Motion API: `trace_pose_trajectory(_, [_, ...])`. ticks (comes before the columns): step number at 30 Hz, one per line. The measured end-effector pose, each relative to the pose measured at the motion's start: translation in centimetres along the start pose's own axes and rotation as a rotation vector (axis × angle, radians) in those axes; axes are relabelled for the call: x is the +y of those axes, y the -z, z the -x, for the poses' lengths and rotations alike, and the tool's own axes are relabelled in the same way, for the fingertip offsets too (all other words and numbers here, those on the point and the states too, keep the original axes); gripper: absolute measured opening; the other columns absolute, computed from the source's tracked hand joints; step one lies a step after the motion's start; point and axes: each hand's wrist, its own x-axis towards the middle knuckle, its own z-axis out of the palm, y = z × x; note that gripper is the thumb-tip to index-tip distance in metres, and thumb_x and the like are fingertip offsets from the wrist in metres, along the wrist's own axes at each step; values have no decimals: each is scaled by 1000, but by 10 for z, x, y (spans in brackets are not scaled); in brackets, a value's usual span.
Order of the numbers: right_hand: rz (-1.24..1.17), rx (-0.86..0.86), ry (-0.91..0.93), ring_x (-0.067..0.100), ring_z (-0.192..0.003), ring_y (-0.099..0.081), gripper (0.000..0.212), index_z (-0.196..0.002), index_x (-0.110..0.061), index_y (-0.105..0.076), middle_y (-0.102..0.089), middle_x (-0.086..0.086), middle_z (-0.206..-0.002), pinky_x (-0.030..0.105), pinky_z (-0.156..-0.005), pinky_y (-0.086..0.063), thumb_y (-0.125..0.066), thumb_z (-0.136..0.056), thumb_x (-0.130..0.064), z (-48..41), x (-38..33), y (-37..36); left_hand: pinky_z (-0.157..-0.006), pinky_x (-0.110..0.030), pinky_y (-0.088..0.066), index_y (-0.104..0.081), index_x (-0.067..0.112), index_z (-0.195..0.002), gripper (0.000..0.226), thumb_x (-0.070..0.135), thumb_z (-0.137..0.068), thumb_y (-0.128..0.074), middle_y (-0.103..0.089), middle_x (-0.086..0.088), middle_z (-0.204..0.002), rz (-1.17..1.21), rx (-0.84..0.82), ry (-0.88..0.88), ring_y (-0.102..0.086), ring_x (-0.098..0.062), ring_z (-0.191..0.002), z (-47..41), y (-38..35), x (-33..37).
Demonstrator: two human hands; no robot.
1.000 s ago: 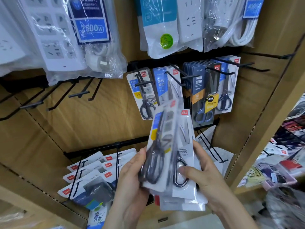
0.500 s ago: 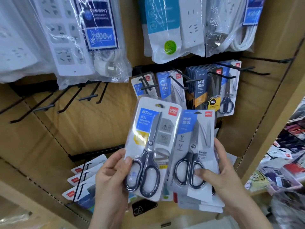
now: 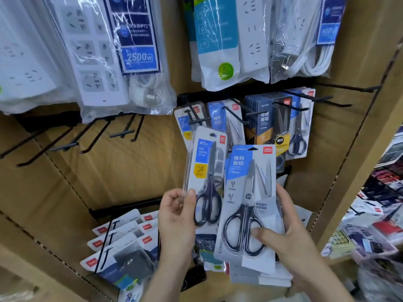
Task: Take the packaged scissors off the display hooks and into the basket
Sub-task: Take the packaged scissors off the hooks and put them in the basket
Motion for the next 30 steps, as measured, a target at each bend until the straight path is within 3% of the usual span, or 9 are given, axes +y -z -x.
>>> trace_pose_trajectory(6, [-10, 14, 60, 14, -111, -67, 93, -142, -42, -38, -66, -16, -124, 39, -90, -57, -74, -63, -9, -3, -2, 3, -49, -12, -35, -49, 9, -84, 16, 18, -94, -57, -44, 11, -54, 18, -11, -69, -37, -1, -50, 13, 4, 1])
trace_pose_trajectory(10, [-32, -30, 85, 17, -107, -69, 89, -140, -40, -41, -69, -13, -119, 32, -84, -59, -72, -64, -5, -4, -4, -1, -72, -42, -38, -55, 23, -80, 15, 36, -86, -61, -49, -8, -73, 91, 21, 20, -42, -24, -73, 5, 10, -3])
trace_pose_trajectory(11, [-33, -39, 85, 17, -107, -69, 90, -141, -39, -41, -69, -13, -120, 33, -85, -59, -72, -64, -5, -4, -4, -2, -72, -43, -37, -56, 23, -80, 15, 36, -86, -62, -50, -7, -73, 82, 20, 29, -41, -24, -74, 2, 12, -4])
trace_pose_trajectory(14, [-48, -46, 68, 16, -104, -70, 89, -139, -42, -41, -70, -12, -118, 32, -81, -60, -72, -65, -5, -6, -4, -7, -62, -18, -38, -52, 14, -84, 21, 34, -87, -60, -48, 10, -61, -24, -22, -20, -41, -7, -62, -8, 10, -5])
trace_pose_trajectory(15, [-50, -42, 65, 16, -104, -70, 89, -139, -43, -41, -70, -13, -118, 31, -80, -60, -72, -64, -5, -6, -4, -7, -60, -16, -38, -51, 13, -85, 21, 32, -90, -60, -48, 11, -61, -42, -23, -17, -41, -5, -61, -11, 9, -7])
trace_pose_trajectory(18, [-42, -42, 70, 14, -105, -70, 90, -140, -43, -41, -68, -15, -120, 30, -79, -60, -72, -64, -7, -9, -4, -6, -61, -22, -42, -51, 14, -88, 18, 28, -98, -56, -51, 0, -71, -67, -20, 56, -44, -14, -68, -19, 4, -13])
trace_pose_trajectory(21, [-33, -51, 71, 13, -105, -69, 89, -140, -41, -42, -69, -16, -118, 28, -78, -59, -77, -67, -2, -12, -1, -8, -49, -12, -39, -49, 15, -87, 20, 29, -101, -52, -48, -1, -73, -151, -2, 70, -41, -11, -64, -33, -5, -17])
trace_pose_trajectory(25, [12, -54, 32, 10, -104, -69, 86, -137, -45, -41, -69, -21, -115, 26, -76, -58, -69, -80, 13, -20, 6, -13, -61, -17, -40, -50, 18, -89, 22, 35, -103, -48, -52, 2, -82, -272, 25, 80, -46, -8, -70, -62, -14, -18])
trace_pose_trajectory(30, [146, -70, -13, -14, -102, -61, 88, -136, -53, -33, -58, -46, -110, 20, -81, -56, -69, -83, 8, -35, 8, -12, -58, -24, -36, -46, 13, -101, 25, 38, -105, -41, -52, 1, -84, -464, 46, 90, -48, -11, -71, -109, -30, -17])
